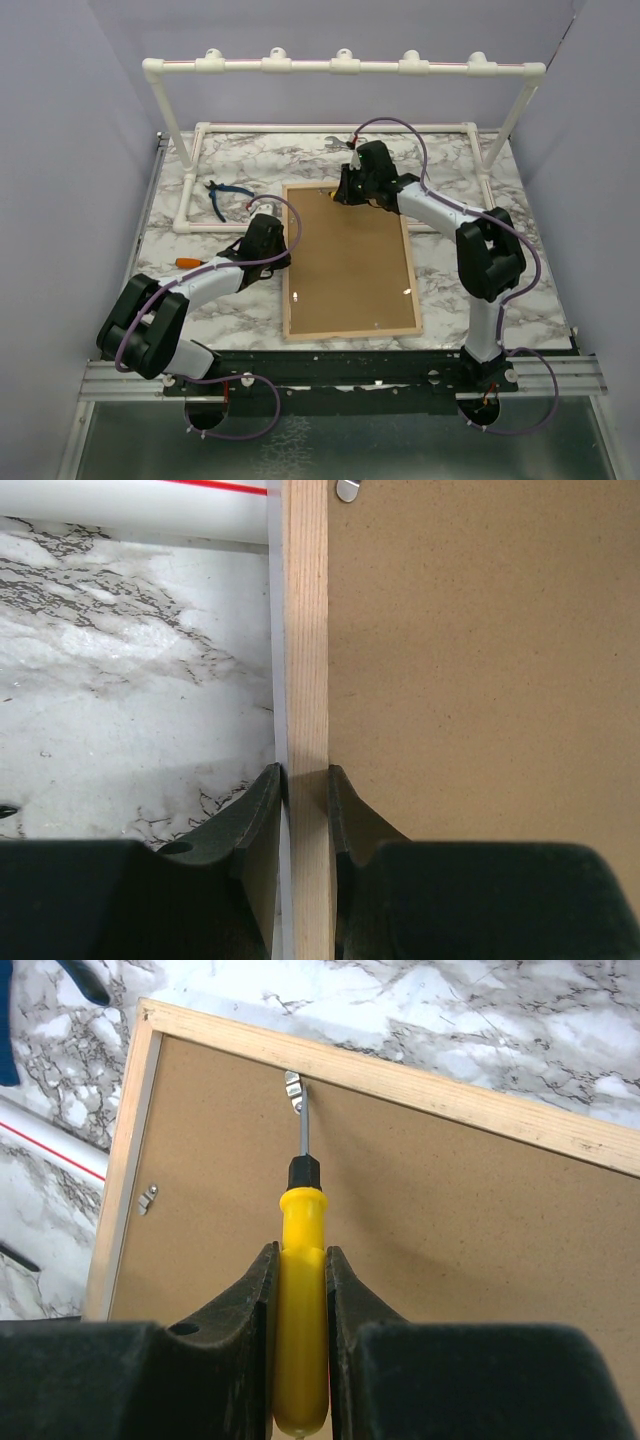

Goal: Take the photo out of the frame

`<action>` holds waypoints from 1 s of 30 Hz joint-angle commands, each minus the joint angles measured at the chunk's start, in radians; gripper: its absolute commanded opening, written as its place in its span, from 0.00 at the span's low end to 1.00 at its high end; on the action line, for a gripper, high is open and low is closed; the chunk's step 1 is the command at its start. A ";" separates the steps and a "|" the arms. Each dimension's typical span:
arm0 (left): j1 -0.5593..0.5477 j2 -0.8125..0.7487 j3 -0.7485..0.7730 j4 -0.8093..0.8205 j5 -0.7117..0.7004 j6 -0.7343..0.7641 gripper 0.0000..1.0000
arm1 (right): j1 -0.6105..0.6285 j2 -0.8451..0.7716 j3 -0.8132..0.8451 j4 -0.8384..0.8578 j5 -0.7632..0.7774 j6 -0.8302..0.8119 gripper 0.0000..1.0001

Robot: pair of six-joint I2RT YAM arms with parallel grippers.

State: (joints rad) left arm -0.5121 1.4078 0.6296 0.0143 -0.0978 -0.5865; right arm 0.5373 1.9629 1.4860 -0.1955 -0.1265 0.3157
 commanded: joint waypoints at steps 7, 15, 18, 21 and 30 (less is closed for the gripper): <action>0.001 0.010 -0.001 -0.013 0.008 0.003 0.17 | 0.015 0.044 0.041 -0.044 -0.016 -0.006 0.01; 0.002 0.011 0.000 -0.013 0.009 0.004 0.14 | 0.013 0.052 0.053 -0.059 0.062 0.009 0.01; 0.002 0.010 -0.002 -0.013 0.007 0.004 0.14 | 0.013 0.055 0.051 -0.040 -0.024 -0.006 0.01; 0.002 0.004 -0.002 -0.013 0.006 0.004 0.14 | 0.013 0.057 0.051 -0.037 -0.087 -0.016 0.01; 0.002 -0.007 -0.009 -0.013 -0.002 0.006 0.14 | 0.013 0.086 0.085 -0.087 -0.214 -0.050 0.01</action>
State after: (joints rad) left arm -0.5106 1.4078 0.6296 0.0128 -0.0998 -0.5861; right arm 0.5297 2.0014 1.5368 -0.2253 -0.1776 0.2913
